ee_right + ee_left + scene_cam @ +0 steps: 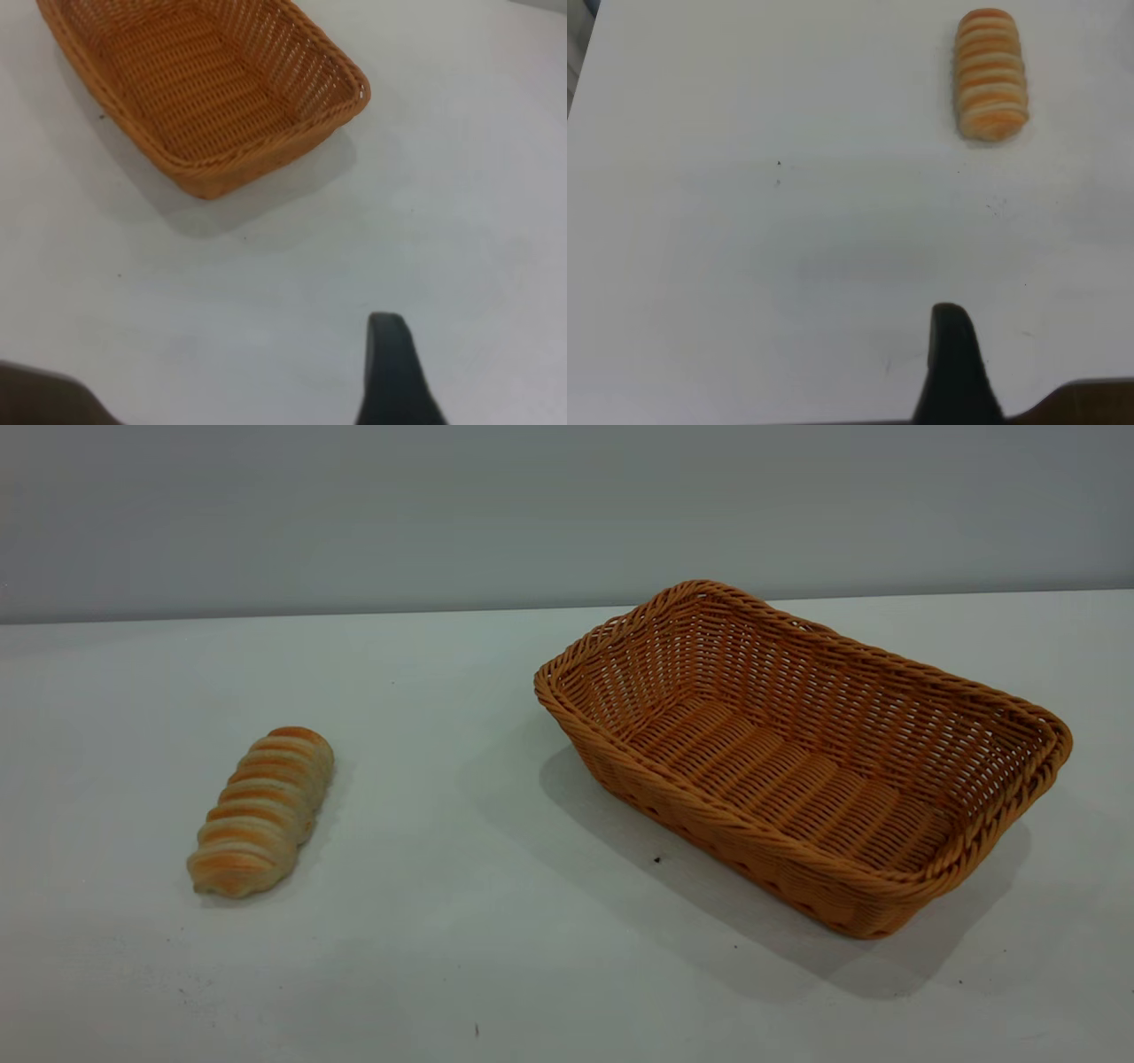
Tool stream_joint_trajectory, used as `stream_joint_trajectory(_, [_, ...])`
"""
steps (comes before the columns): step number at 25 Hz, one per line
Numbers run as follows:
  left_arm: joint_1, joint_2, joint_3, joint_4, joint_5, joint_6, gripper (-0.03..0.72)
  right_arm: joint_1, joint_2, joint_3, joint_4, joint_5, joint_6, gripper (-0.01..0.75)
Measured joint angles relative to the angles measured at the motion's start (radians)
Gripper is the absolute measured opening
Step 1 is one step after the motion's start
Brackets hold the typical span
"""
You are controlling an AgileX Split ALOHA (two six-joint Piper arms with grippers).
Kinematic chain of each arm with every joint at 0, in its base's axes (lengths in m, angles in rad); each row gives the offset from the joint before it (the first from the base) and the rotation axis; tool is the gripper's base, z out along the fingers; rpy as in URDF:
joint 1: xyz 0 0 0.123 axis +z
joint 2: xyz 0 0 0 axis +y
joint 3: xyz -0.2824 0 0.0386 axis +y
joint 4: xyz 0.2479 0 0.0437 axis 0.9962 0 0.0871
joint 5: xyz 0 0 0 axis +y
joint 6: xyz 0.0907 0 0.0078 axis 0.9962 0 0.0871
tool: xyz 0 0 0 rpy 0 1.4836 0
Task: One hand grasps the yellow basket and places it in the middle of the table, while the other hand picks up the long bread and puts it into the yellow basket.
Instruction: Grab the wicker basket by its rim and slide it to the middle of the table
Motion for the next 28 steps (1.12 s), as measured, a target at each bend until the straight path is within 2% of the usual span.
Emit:
stream_joint_trajectory(4, [0.0, 0.0, -0.012, 0.0, -0.023, 0.0, 0.559, 0.0, 0.0, -0.001, 0.0, -0.005, -0.003, 0.507])
stream_joint_trajectory(9, [0.0, 0.043, -0.05, -0.013, -0.183, -0.043, 0.559, 0.0, 0.045, -0.021, 0.037, -0.13, -0.014, 0.507])
stream_joint_trajectory(14, [0.0, 0.28, -0.05, -0.032, -0.284, -0.054, 0.559, 0.0, 0.375, -0.033, 0.125, -0.261, -0.014, 0.507])
stream_joint_trajectory(19, [0.0, 0.485, -0.055, -0.034, -0.387, -0.079, 0.559, 0.0, 0.735, -0.112, 0.214, -0.365, -0.014, 0.507])
stream_joint_trajectory(28, [0.0, 0.553, -0.069, -0.033, -0.449, -0.076, 0.559, 0.0, 1.278, -0.144, 0.441, -0.648, -0.015, 0.507])
